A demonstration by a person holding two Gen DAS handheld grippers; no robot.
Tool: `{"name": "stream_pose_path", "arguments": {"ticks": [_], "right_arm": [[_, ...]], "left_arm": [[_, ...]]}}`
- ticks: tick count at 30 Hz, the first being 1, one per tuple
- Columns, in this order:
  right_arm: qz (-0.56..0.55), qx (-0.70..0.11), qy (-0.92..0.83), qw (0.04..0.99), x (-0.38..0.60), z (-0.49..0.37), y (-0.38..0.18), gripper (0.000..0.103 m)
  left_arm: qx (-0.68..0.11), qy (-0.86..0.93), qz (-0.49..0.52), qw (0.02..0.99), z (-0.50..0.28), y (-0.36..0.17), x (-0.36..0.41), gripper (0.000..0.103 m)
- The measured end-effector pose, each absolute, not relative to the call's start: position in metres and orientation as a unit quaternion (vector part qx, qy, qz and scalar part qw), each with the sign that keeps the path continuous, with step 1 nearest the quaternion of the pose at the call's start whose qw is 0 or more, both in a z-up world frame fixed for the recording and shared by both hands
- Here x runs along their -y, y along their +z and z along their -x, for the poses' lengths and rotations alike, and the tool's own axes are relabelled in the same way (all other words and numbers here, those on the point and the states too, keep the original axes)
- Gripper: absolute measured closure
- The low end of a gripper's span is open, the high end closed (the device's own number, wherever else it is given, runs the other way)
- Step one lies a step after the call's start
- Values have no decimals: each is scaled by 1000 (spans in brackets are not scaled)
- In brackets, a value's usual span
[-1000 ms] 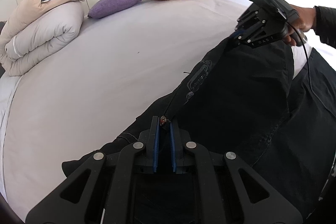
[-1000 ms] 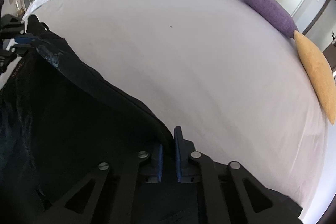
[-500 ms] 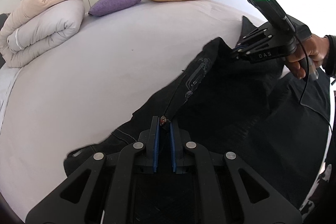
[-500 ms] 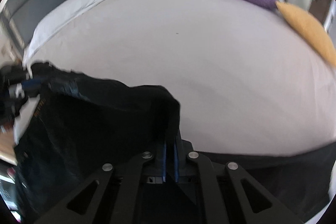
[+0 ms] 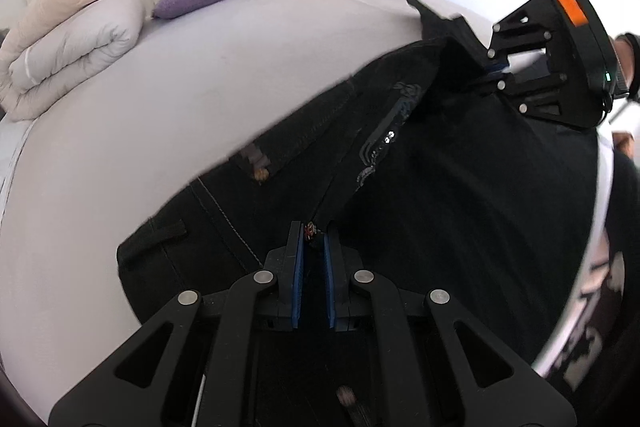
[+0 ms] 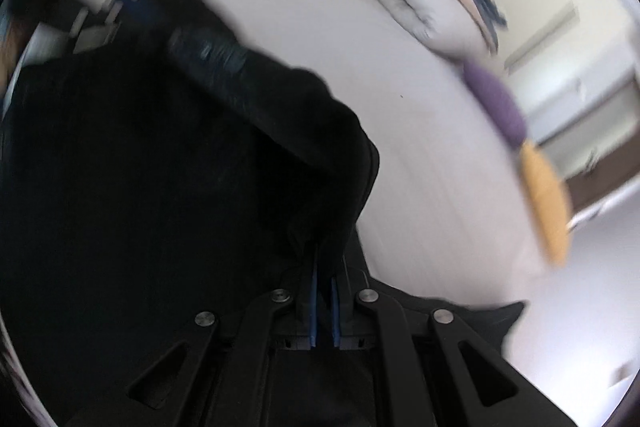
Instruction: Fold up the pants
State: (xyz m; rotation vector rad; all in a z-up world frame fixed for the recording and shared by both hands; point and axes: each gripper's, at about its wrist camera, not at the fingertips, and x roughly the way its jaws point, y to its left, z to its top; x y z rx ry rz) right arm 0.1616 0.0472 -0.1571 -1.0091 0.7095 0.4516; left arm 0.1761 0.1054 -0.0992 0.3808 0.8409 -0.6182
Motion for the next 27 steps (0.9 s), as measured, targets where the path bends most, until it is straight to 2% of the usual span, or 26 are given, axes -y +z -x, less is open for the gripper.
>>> {"name": "stream_pose_path", "arguments": {"ticks": [5,18,27], "right_arm": [[558,-281,197,756,-52,-106,-181,97],[614,-245,195,724,-70,-56,-199,97],[632,-241,198,709,-79,-33,-212,97]], "left_arm": [[-410,-298,-213,835,-135,-117,-112,95],[-424,-303,-243,818,-76,-123,-122,95],[-429,-306,-245,814,-66,-128,-129,95]]}}
